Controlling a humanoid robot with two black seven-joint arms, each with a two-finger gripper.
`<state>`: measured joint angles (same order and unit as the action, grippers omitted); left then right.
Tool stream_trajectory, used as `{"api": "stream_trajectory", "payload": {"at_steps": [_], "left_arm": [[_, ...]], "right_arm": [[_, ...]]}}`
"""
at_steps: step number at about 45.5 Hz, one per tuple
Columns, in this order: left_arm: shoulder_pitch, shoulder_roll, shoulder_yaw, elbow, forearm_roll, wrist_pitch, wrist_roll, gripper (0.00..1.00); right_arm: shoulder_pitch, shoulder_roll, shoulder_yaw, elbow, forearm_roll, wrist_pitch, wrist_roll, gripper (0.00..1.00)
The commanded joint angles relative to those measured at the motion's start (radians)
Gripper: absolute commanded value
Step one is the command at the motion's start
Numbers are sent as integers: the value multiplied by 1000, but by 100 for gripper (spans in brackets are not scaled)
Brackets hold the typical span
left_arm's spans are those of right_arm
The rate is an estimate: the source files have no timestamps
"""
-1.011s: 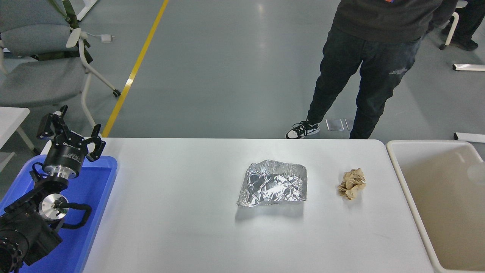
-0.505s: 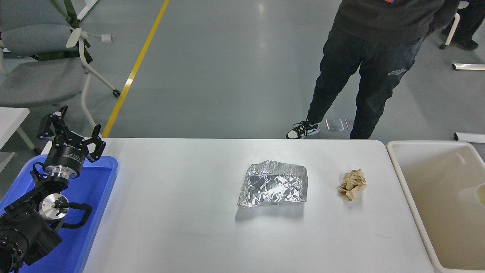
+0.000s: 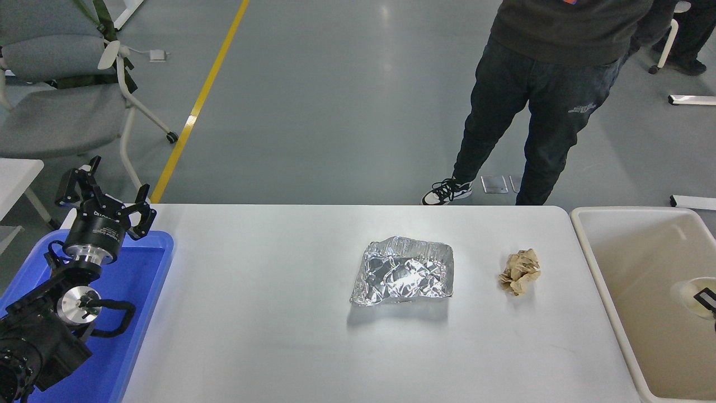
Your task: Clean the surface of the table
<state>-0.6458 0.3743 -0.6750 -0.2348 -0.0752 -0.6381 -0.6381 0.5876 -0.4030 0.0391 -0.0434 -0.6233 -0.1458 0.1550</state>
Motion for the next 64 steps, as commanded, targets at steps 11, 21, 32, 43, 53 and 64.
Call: {"api": "stream_trajectory", "payload": {"at_steps": [11, 21, 32, 43, 53, 64], "left_arm": [[0, 0, 0, 0, 0, 0, 0, 100], [0, 0, 0, 0, 0, 0, 0, 100], [0, 0, 0, 0, 0, 0, 0, 100], [0, 0, 0, 0, 0, 0, 0, 100], [0, 0, 0, 0, 0, 0, 0, 100], [0, 0, 0, 0, 0, 0, 0, 100]], "right_arm": [[-12, 29, 7, 0, 17, -28, -12, 100], [-12, 9, 5, -1, 31, -21, -11, 100], [18, -4, 13, -1, 120, -17, -11, 100], [44, -10, 5, -4, 251, -18, -11, 100], [87, -17, 22, -6, 252, -21, -11, 100], [104, -157, 163, 233, 320, -21, -6, 100]]}}
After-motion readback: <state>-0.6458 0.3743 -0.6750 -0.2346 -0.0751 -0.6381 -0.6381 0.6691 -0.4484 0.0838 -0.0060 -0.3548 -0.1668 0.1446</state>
